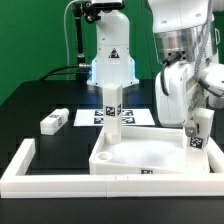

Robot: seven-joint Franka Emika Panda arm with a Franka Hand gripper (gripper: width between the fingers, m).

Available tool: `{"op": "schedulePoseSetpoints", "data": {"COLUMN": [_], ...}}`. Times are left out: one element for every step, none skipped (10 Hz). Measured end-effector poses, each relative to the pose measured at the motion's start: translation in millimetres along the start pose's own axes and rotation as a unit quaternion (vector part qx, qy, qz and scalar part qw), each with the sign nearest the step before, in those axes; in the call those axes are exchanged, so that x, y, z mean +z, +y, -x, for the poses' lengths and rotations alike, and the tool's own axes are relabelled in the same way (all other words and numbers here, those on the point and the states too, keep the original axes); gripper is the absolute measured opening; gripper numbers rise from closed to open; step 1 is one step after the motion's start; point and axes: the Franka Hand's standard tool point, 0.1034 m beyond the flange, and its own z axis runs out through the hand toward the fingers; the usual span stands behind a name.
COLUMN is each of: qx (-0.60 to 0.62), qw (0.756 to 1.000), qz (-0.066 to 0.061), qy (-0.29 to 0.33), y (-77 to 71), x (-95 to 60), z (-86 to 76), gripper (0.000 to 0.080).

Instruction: Assemble desk

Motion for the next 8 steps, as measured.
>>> {"op": "schedulePoseSetpoints", "data": {"qx": [0.004,0.008,-0.011,-0.011,-0.011,-0.014,-0.05,-0.104], "qw": [1.0,1.0,1.0,1.0,1.0,1.0,0.999,0.994], "qz": [0.0,0.0,0.0,0.0,0.0,0.0,0.005,0.013], "qy": [-0.001,-0.002,-0.002,-0.002,-0.002,-0.002,0.0,0.001], "y": [0.5,1.8,2.1,2.1,2.2,2.1,4.2,9.2], "x": [0.2,1.4,1.7,1.7,1.7,1.7,0.7,-2.5], "z": [0.9,1.3,1.6,1.5,1.6,1.5,1.7,4.6], "gripper": [0.0292,0.0405,0.0405,0.0539,0.063,0.0644,0.0644,0.0649]}}
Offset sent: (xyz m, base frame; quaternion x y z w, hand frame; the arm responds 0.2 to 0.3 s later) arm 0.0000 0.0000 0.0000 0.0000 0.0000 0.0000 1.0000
